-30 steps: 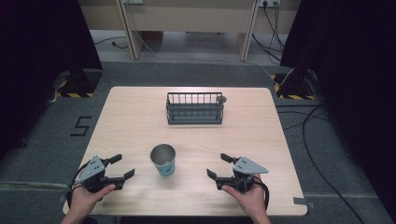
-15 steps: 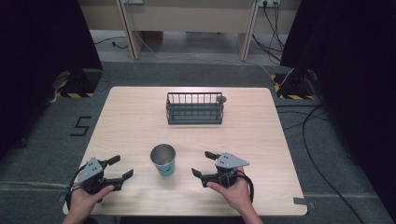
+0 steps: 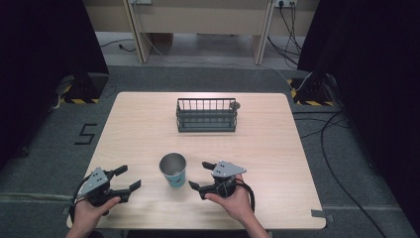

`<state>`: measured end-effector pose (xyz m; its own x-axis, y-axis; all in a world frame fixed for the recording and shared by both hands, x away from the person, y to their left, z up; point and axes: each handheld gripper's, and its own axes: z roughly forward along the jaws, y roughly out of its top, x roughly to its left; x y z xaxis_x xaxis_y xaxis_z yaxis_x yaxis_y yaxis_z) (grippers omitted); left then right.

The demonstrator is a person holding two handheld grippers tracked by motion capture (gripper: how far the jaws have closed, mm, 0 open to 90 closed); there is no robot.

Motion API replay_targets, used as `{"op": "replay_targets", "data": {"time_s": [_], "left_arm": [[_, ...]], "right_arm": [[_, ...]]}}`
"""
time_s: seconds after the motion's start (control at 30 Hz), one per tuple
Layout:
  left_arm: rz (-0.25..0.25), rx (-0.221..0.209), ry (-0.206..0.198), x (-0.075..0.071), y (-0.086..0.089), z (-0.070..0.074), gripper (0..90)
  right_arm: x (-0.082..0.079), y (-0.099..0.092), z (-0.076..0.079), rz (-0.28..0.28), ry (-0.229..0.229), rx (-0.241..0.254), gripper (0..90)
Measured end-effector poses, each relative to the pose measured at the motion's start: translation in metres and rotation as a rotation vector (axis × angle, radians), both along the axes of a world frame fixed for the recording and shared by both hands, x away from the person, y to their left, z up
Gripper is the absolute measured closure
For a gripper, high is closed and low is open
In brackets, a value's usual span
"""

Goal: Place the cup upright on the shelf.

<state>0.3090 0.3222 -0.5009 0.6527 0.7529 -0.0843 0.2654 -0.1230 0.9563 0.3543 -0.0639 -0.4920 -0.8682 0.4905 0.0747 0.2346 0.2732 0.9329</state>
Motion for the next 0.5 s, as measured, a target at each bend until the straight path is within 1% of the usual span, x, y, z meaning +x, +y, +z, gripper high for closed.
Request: {"op": "replay_targets", "data": {"time_s": [0.23, 0.27, 0.5], "left_arm": [[-0.002, 0.0, 0.0, 0.0, 0.0, 0.0, 18.1], [-0.002, 0.0, 0.0, 0.0, 0.0, 0.0, 18.1], [-0.002, 0.001, -0.001, 0.0, 0.0, 0.0, 18.2]], "right_arm": [[0.003, 0.009, -0.005, 0.012, 0.008, 0.003, 18.7], [0.003, 0.013, -0.006, 0.019, 0.009, -0.002, 18.7], [0.004, 0.02, -0.009, 0.033, 0.006, -0.011, 18.7]]}}
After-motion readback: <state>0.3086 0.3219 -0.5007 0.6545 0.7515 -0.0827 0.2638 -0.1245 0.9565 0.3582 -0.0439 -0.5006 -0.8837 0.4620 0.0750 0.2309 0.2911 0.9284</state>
